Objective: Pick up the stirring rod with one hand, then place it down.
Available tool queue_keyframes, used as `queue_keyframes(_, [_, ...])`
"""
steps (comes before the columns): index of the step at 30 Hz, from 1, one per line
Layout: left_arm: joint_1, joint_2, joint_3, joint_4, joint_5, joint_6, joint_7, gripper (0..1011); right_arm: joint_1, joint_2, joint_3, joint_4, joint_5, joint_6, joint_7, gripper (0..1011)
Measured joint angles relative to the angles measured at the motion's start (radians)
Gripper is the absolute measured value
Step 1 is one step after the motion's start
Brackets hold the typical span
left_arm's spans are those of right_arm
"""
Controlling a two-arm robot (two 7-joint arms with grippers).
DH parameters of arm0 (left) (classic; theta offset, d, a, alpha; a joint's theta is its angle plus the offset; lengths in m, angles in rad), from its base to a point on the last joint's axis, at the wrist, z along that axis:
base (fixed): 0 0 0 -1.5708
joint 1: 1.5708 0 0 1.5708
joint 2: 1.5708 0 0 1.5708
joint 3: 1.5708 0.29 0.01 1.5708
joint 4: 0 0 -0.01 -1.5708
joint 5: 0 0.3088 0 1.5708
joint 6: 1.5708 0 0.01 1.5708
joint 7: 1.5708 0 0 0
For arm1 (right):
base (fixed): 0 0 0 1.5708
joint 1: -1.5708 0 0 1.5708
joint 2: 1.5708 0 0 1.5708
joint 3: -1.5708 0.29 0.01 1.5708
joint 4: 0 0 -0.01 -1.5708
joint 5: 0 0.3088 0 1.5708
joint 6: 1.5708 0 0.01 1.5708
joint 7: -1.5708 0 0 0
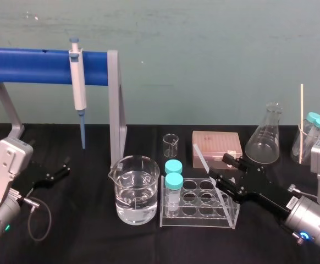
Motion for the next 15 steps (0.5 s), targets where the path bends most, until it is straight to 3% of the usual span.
queue_keyframes(9, [0.0,0.0,0.0,0.0,0.0,0.0,0.0,1000,0.0,0.0,0.005,-0.005,0.0,0.0,-0.007,865])
queue_keyframes(13, [0.0,0.0,0.0,0.0,0.0,0.0,0.0,1000,-0.013,-0.006,0.033,-0.035,-0.02,-0.001,-0.077,978])
queue_keyframes(15, [0.0,0.0,0.0,0.0,0.0,0.0,0.0,1000,-0.031,-0.019,0.064,-0.063,-0.053,-0.001,-0.17,1002])
